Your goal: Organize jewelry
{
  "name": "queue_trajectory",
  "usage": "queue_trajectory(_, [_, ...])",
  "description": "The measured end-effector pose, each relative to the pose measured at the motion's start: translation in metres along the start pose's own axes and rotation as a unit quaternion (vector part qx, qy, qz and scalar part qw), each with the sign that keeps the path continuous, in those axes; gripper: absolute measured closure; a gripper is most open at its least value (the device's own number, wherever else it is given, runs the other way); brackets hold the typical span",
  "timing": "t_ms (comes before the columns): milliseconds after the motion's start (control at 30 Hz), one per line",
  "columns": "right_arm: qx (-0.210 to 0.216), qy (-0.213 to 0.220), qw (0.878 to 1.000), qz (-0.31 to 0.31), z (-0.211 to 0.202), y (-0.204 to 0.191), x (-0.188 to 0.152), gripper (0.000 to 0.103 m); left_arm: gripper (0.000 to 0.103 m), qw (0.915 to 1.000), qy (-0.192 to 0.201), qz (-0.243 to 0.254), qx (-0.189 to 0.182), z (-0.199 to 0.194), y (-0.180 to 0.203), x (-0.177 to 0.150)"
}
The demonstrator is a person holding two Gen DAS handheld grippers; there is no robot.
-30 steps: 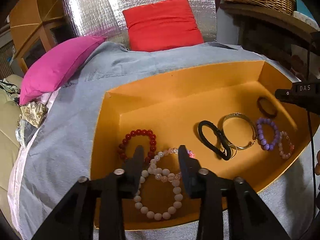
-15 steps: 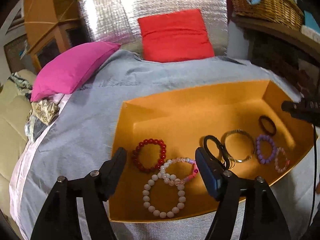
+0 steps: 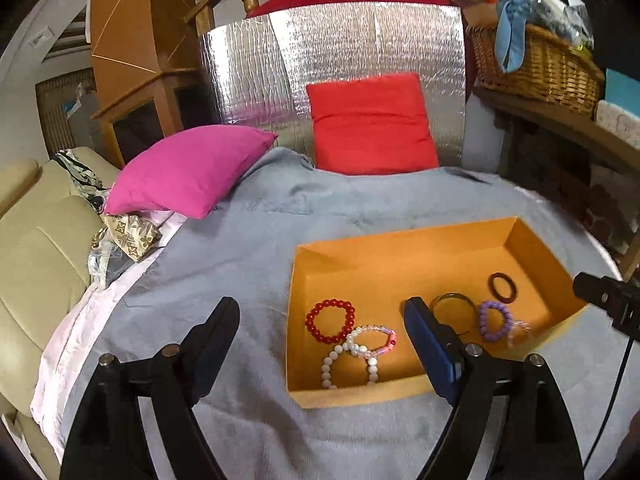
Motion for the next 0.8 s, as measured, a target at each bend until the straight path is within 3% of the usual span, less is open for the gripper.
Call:
queue_trajectory(300, [-0.020, 0.042, 0.999, -0.013, -0.052, -0.016, -0.018, 0.043, 0.017, 0.9993, 0.029, -0.020, -0.011, -0.031, -0.007, 0.010])
queue_trajectory(800, [-0.019, 0.046, 0.999, -0.014, -0.024, -0.017, -0.016, 0.042, 0.016, 0.9984, 0.044, -0.034, 0.013, -0.021, -0.011, 0.014])
Point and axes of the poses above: each gripper's, at about its wrist camera, not at the fingertips, and z roughly the way its jaws point, y to its right, x to its top, the point moved 9 cm from there along z, roughly the way its jaws point, and after that the axes turned 8 degrees about -x, right-handed, at the moved point
